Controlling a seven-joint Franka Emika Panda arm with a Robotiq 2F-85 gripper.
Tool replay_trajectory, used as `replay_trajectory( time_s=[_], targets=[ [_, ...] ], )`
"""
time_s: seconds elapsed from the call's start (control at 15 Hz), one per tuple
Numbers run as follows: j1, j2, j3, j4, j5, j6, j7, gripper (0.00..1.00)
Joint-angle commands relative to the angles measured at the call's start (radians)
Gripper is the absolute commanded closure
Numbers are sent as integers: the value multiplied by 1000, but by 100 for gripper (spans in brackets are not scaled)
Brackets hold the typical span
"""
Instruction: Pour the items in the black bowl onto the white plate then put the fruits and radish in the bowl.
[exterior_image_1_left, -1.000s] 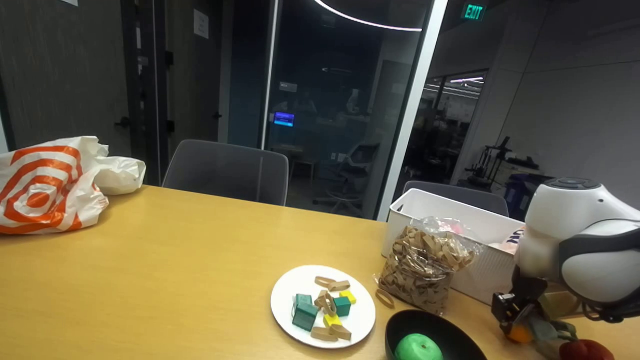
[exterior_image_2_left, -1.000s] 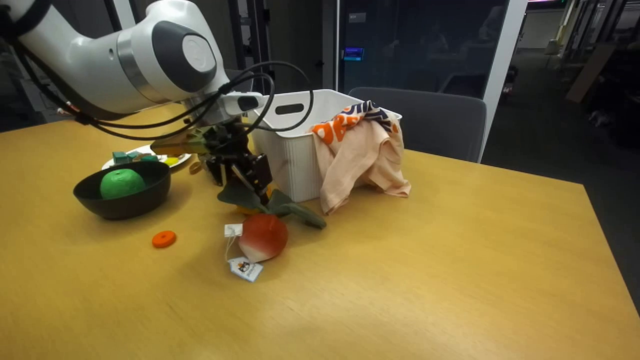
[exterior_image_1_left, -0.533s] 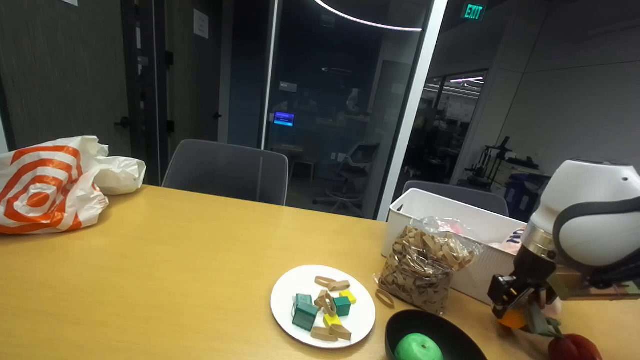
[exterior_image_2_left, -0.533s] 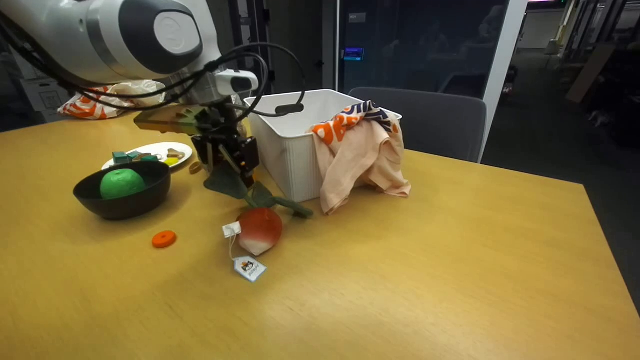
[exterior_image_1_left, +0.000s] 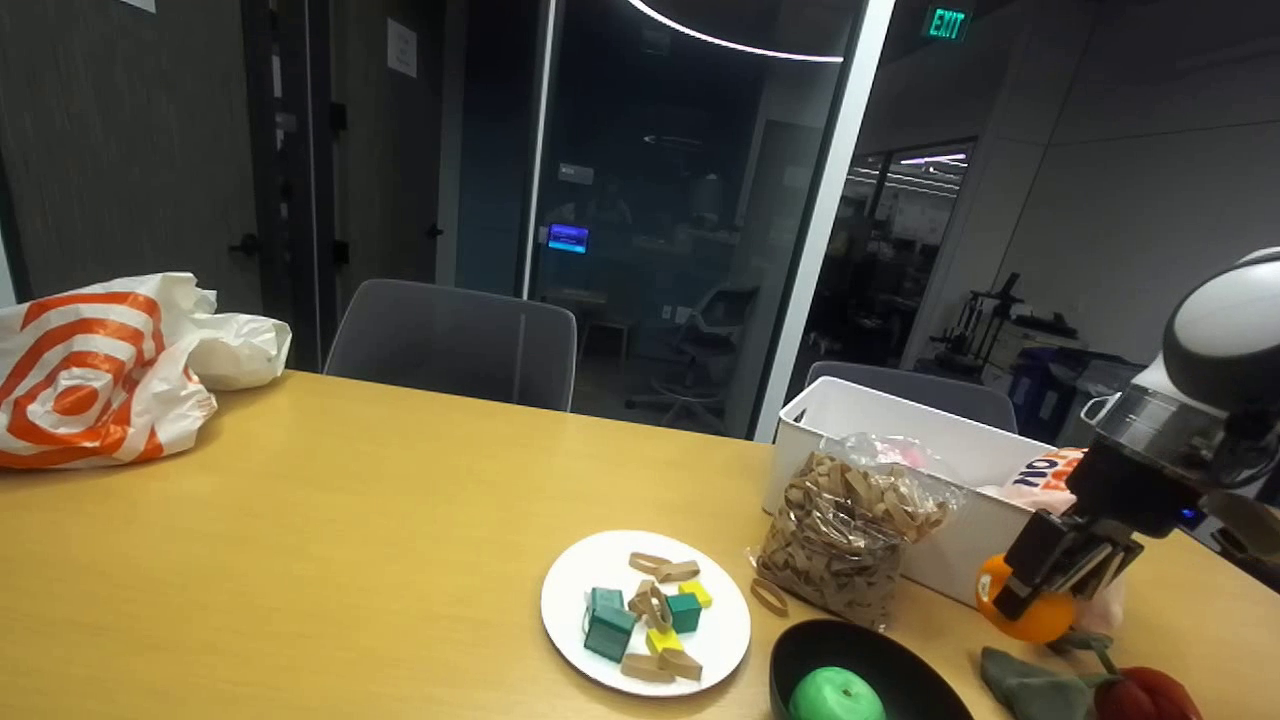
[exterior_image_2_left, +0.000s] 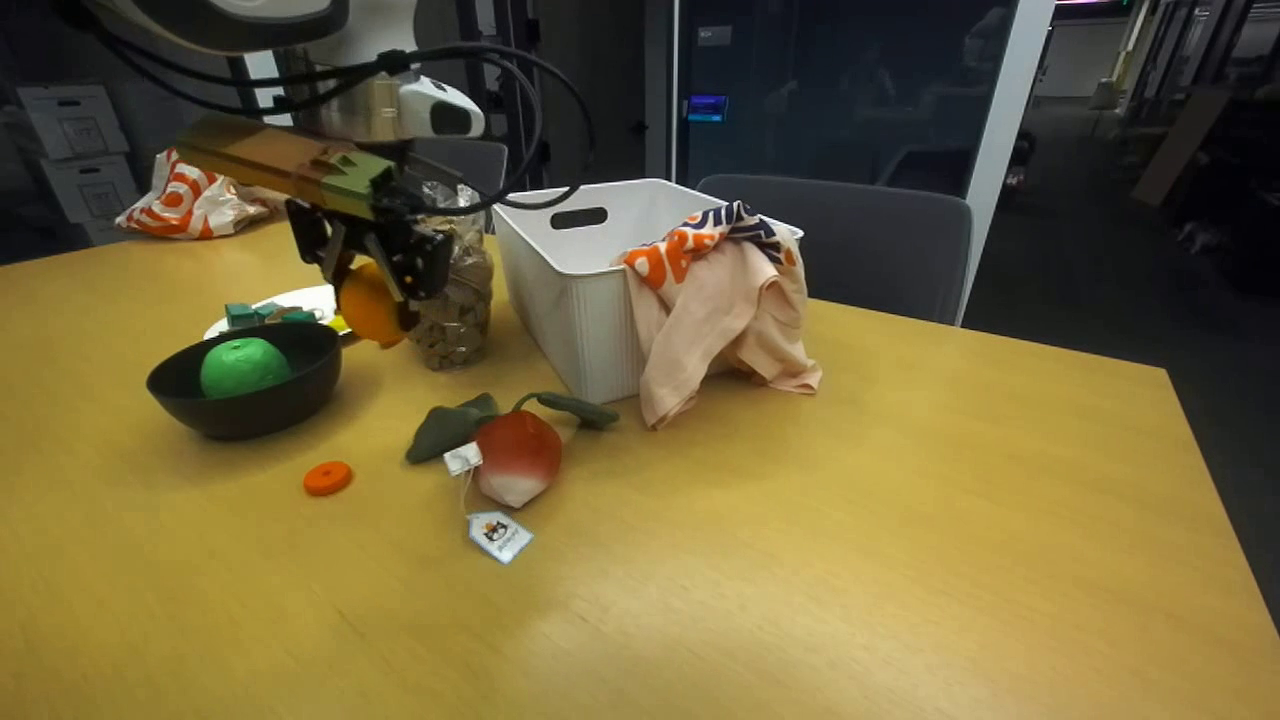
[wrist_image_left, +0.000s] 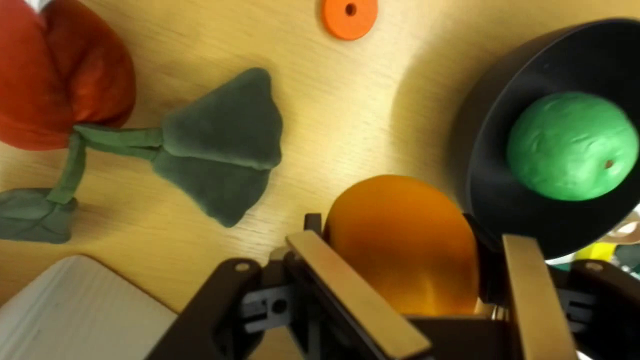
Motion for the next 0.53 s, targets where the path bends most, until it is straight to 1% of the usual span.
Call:
replay_trajectory(
  time_s=[0.0,0.13,0.47],
  targets=[
    [47,-42,-3,-4,23,-113,-116,58],
    [74,-36,21,-7,9,-137,-137,58],
    [138,-2,93,-15,-22,-112,-141,58]
  ],
)
